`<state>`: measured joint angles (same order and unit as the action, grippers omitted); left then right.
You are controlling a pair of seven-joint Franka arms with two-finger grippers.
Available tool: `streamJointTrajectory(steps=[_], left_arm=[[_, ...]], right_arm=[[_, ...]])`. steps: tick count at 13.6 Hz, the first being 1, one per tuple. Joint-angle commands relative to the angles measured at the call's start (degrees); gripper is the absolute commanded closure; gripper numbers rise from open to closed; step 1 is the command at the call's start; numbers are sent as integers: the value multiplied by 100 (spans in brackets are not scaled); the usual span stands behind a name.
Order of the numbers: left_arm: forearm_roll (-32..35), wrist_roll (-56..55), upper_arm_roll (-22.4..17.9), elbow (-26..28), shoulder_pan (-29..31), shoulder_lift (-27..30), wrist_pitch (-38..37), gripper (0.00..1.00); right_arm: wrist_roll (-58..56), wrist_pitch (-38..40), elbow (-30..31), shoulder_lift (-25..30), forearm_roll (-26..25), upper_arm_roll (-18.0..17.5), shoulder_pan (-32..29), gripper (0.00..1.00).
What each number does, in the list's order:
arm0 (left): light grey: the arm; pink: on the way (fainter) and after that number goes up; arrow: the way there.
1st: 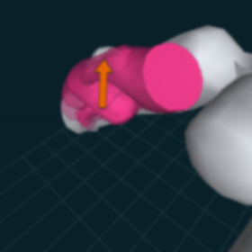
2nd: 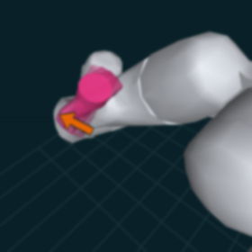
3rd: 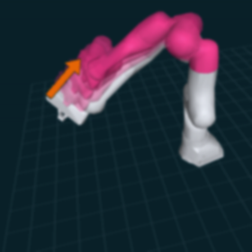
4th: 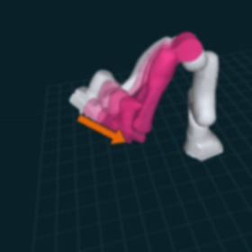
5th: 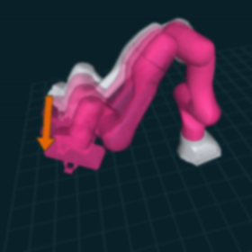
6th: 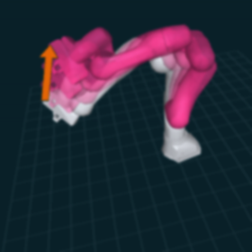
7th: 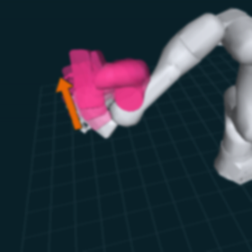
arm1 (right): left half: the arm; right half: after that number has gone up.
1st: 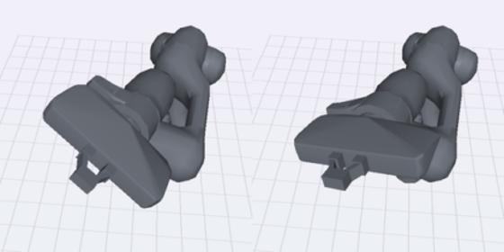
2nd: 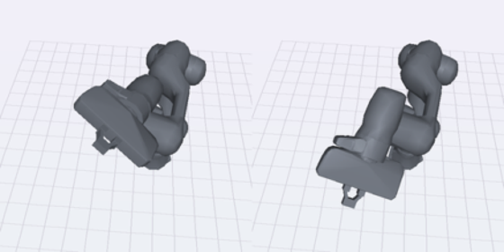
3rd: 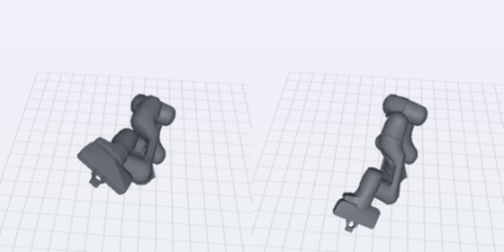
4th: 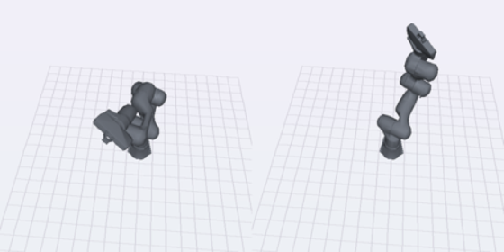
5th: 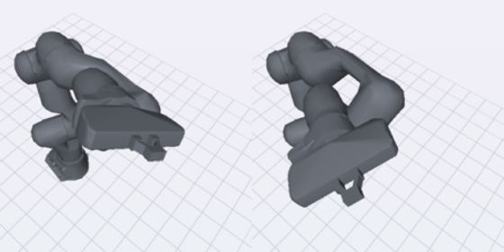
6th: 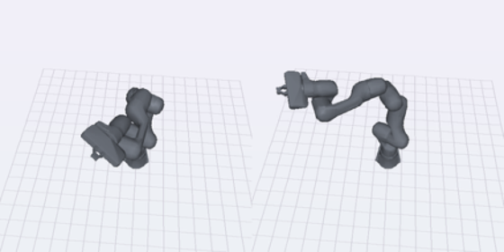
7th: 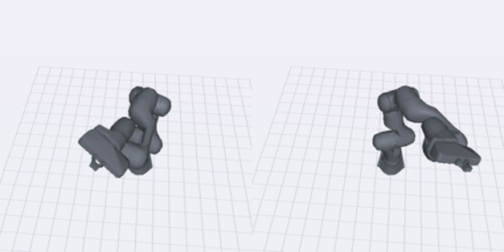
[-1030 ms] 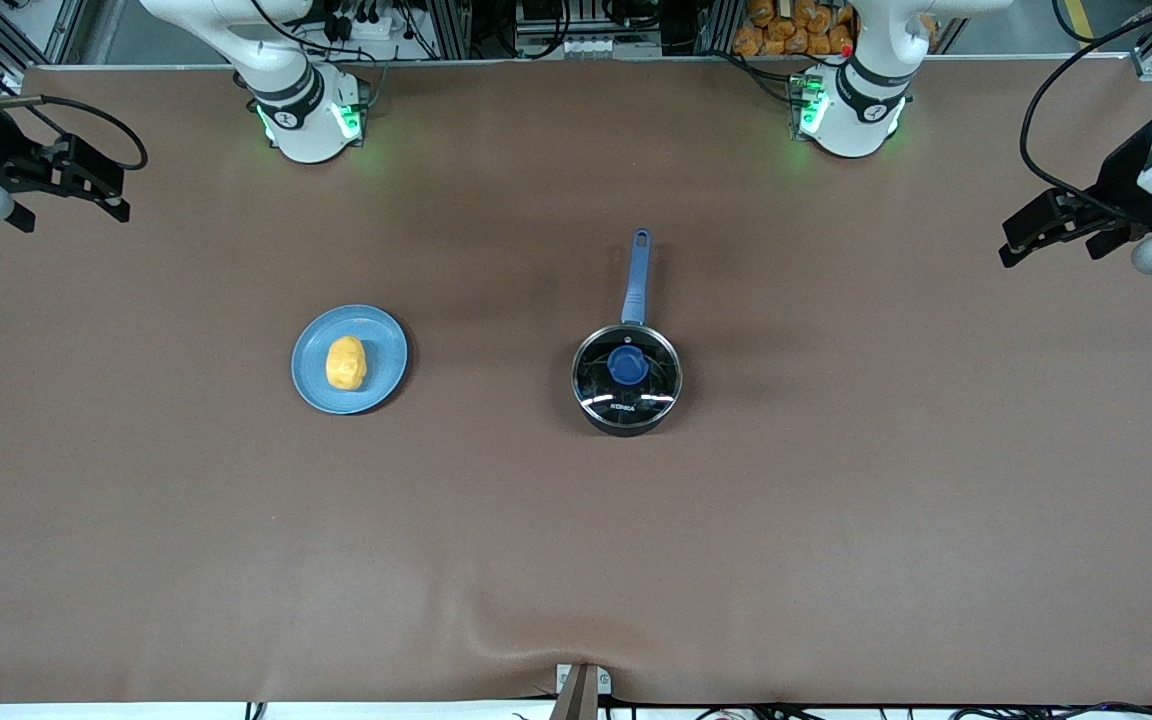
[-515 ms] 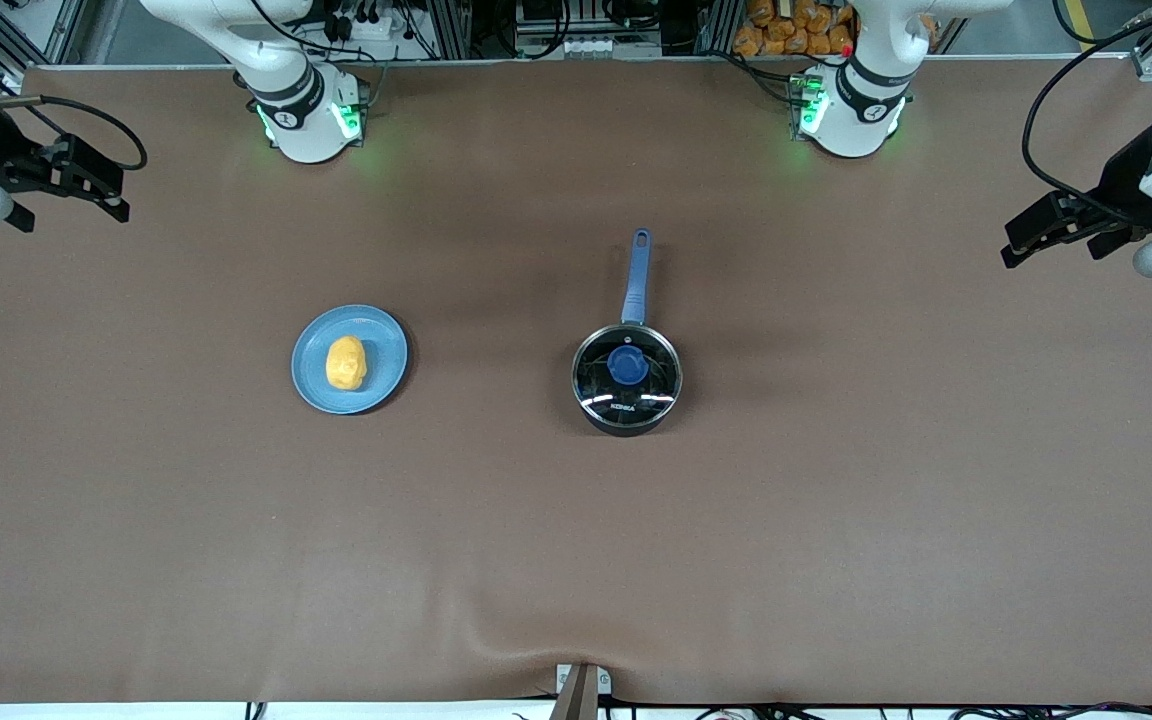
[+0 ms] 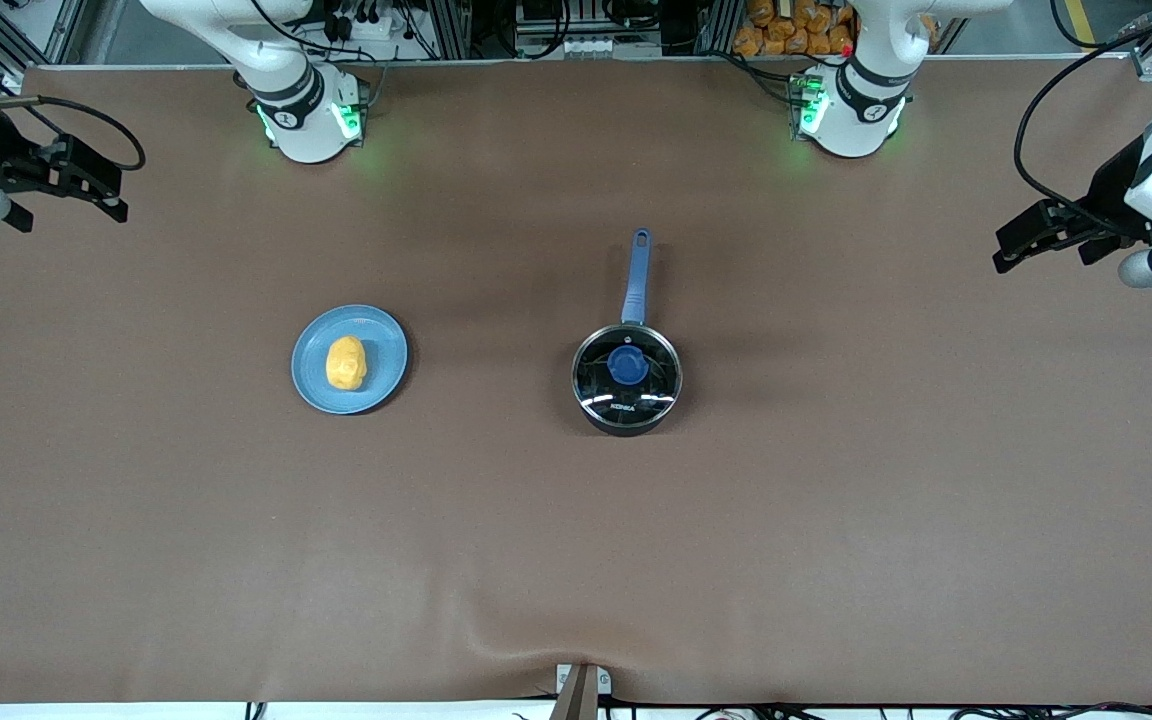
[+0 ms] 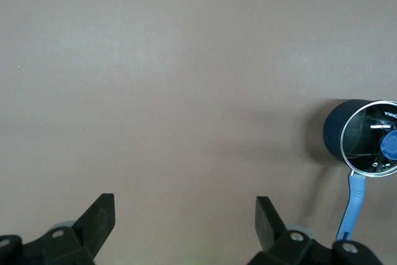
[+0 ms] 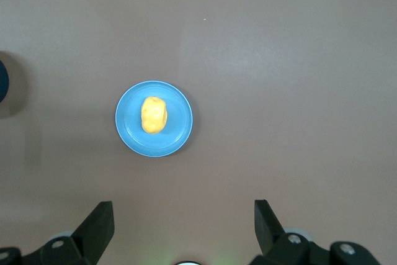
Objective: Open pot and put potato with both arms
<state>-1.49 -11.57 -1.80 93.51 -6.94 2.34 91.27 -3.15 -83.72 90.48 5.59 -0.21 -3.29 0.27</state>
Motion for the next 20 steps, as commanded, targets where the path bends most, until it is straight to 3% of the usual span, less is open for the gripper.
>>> streamJointTrajectory(steps=[1, 6, 10, 12, 14, 17, 20], left_arm=[[-124, 102, -14, -26, 0, 12, -66, 0], [-124, 94, -5, -35, 0, 12, -66, 0], [-738, -623, 231, -26, -490, -233, -40, 0], [-722, -1764, 678, -96, -929, -644, 275, 0], [-721, -2619, 882, -324, -1343, -1259, 592, 0], [-678, -3420, 865, -623, -1941, -2033, 1119, 0], [-669, -3659, 865, -624, -2135, -2447, 1673, 0]], right_arm=[[-10, 57, 4, 29, -14, -40, -79, 0], [-18, 49, 4, 29, -5, -31, -71, 0], [-18, 49, 4, 29, -5, -31, -71, 0], [-19, 57, 4, 29, -5, -31, -71, 0], [-10, 57, 4, 21, 4, -31, -71, 0], [-19, 57, 13, 21, 4, -31, -71, 0], [-19, 57, 13, 21, 4, -31, -80, 0]])
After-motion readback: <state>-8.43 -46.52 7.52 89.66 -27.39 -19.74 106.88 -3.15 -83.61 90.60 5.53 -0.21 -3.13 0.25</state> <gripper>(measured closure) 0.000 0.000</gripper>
